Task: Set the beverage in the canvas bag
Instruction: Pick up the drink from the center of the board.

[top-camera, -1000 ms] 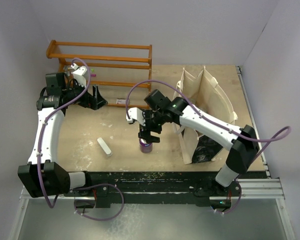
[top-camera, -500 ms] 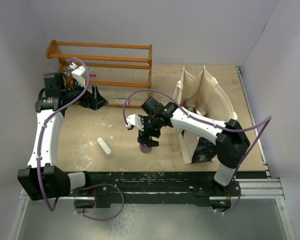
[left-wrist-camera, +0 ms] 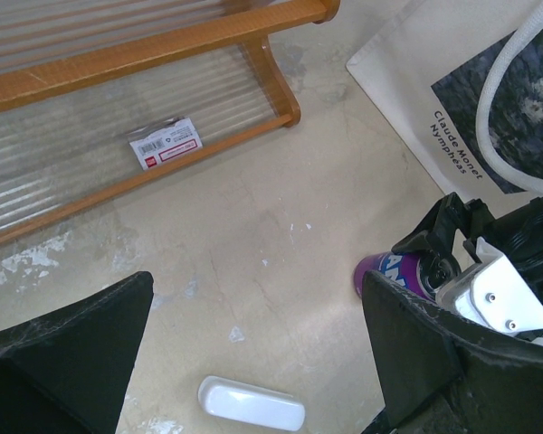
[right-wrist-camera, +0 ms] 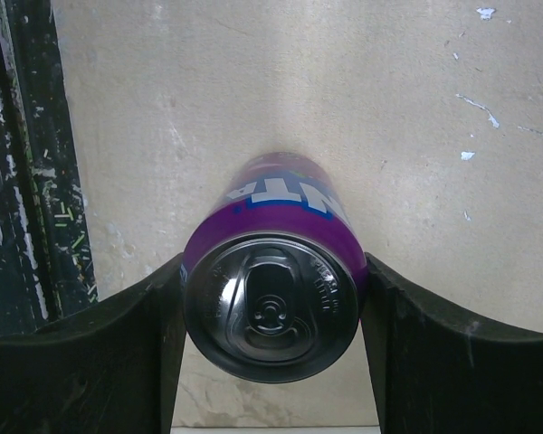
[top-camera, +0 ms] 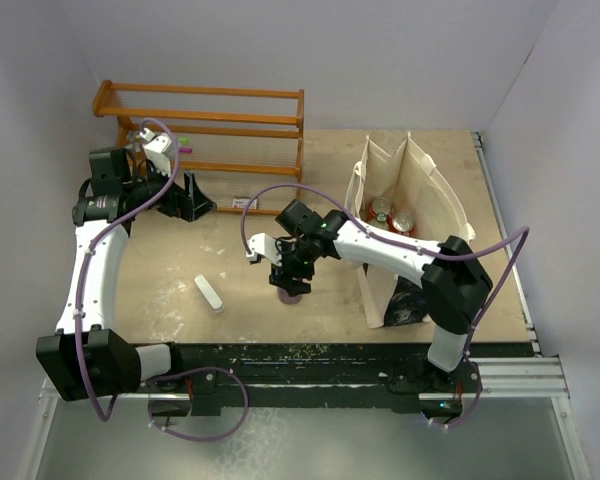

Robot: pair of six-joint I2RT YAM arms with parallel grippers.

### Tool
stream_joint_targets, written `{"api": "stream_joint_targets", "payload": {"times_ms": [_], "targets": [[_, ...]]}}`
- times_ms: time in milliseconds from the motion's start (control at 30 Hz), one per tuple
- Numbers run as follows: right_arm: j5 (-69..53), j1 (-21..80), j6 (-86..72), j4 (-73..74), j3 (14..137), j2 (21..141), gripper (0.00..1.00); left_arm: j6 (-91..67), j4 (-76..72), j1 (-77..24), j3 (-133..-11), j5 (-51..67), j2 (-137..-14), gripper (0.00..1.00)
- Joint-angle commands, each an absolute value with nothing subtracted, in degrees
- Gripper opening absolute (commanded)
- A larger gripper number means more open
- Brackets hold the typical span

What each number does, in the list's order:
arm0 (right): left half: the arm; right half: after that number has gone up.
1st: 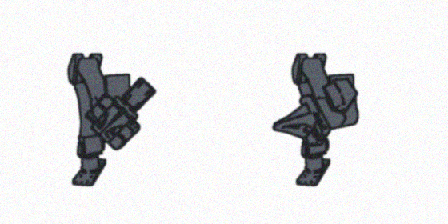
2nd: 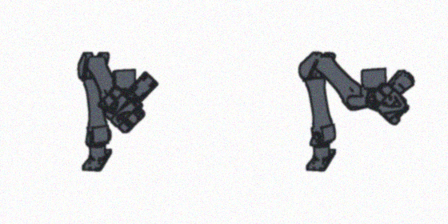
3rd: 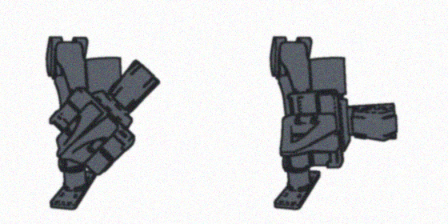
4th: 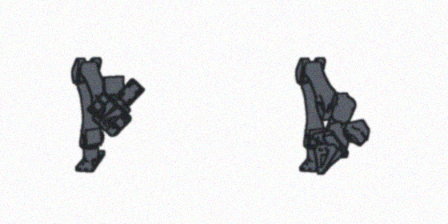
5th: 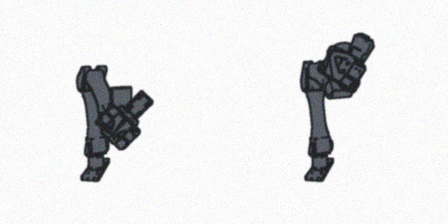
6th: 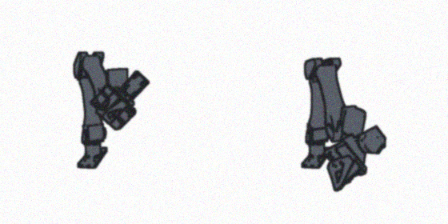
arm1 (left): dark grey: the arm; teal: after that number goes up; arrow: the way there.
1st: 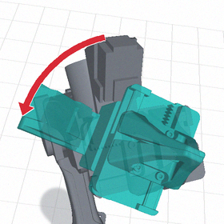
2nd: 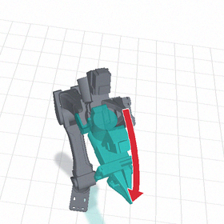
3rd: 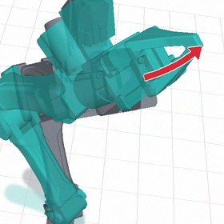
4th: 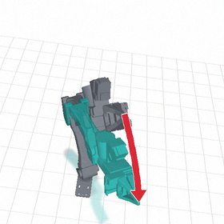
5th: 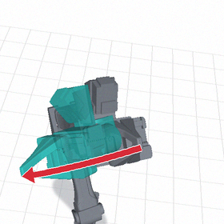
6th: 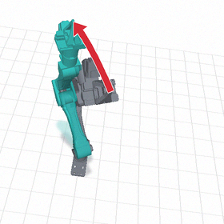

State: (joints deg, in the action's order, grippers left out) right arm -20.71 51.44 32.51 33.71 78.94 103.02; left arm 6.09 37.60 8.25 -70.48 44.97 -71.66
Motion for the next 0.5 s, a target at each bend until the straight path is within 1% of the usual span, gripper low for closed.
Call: {"api": "stream_joint_targets", "payload": {"times_ms": [0,100,133,200,367,467], "targets": [[-24.09,51.86,32.53,34.40,79.48,101.64,0.48,5.47,34.53,8.70,-69.96,46.01,-70.74,0.99],[-26.30,51.86,32.60,37.39,81.89,100.58,0.37,5.54,33.12,8.70,-68.76,45.64,-71.13,0.99],[-26.83,51.86,32.42,38.03,82.78,99.84,0.35,5.58,32.79,8.63,-68.47,45.46,-71.18,0.99],[-27.56,51.86,32.14,38.98,84.26,98.05,0.33,6.13,32.60,8.61,-68.37,45.07,-71.26,0.99],[-29.15,51.86,31.08,43.17,89.39,92.60,0.23,7.53,31.77,8.33,-69.16,43.95,-70.89,0.99],[-30.05,51.86,30.51,45.46,92.74,89.31,0.20,8.29,31.62,6.84,-70.76,43.45,-71.68,0.99]]}}
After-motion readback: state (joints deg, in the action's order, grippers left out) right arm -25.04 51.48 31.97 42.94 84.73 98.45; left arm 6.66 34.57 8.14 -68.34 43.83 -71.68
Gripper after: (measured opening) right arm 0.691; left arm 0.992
